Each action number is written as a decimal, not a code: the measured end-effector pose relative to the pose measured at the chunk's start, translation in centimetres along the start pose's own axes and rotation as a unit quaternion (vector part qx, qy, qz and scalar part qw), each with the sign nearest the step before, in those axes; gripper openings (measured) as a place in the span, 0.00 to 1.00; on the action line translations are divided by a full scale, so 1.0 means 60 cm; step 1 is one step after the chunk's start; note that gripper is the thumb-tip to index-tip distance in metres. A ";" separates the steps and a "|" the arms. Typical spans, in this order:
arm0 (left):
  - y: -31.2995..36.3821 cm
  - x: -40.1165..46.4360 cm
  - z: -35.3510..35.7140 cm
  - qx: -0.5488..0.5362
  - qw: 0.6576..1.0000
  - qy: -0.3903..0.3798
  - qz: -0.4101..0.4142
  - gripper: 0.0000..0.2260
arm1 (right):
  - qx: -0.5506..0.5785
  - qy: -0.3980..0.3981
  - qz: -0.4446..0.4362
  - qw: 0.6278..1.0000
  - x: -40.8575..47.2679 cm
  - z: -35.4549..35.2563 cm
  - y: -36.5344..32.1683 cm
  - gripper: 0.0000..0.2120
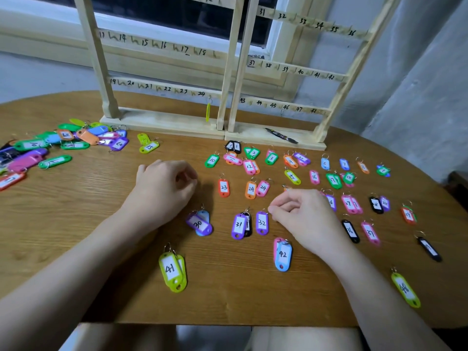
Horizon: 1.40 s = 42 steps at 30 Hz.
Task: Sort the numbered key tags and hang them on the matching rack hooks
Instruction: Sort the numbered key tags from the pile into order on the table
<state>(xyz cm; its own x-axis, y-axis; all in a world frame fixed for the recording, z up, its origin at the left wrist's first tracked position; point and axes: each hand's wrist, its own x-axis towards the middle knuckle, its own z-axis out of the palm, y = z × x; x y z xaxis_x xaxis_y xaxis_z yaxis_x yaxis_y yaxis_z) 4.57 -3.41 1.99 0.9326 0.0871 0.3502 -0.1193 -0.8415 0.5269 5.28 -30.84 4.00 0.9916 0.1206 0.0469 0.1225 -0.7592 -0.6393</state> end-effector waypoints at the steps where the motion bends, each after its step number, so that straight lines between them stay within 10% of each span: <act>1: -0.004 0.001 -0.004 -0.005 1.000 0.001 -0.006 0.05 | 0.007 0.007 -0.009 1.000 0.004 0.001 -0.005 0.04; 18: -0.172 0.058 -0.044 0.062 0.981 0.102 -0.152 0.06 | 0.019 -0.092 -0.198 0.976 0.183 0.165 -0.172 0.02; 31: -0.254 0.166 -0.037 0.111 0.984 0.117 -0.072 0.09 | -0.071 -0.095 -0.201 0.972 0.315 0.278 -0.259 0.15; 42: -0.262 0.171 -0.035 0.148 0.988 0.038 0.005 0.15 | 0.037 0.008 -0.172 0.984 0.324 0.308 -0.237 0.07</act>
<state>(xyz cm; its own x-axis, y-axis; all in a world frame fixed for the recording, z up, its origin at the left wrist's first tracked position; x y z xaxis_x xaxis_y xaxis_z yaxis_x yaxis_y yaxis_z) 15.30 11.81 -1.06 0.9026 0.1085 0.4166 -0.0124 -0.9608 0.2771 22.04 -5.86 -0.16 0.8923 0.3527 0.2817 0.4488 -0.6259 -0.6379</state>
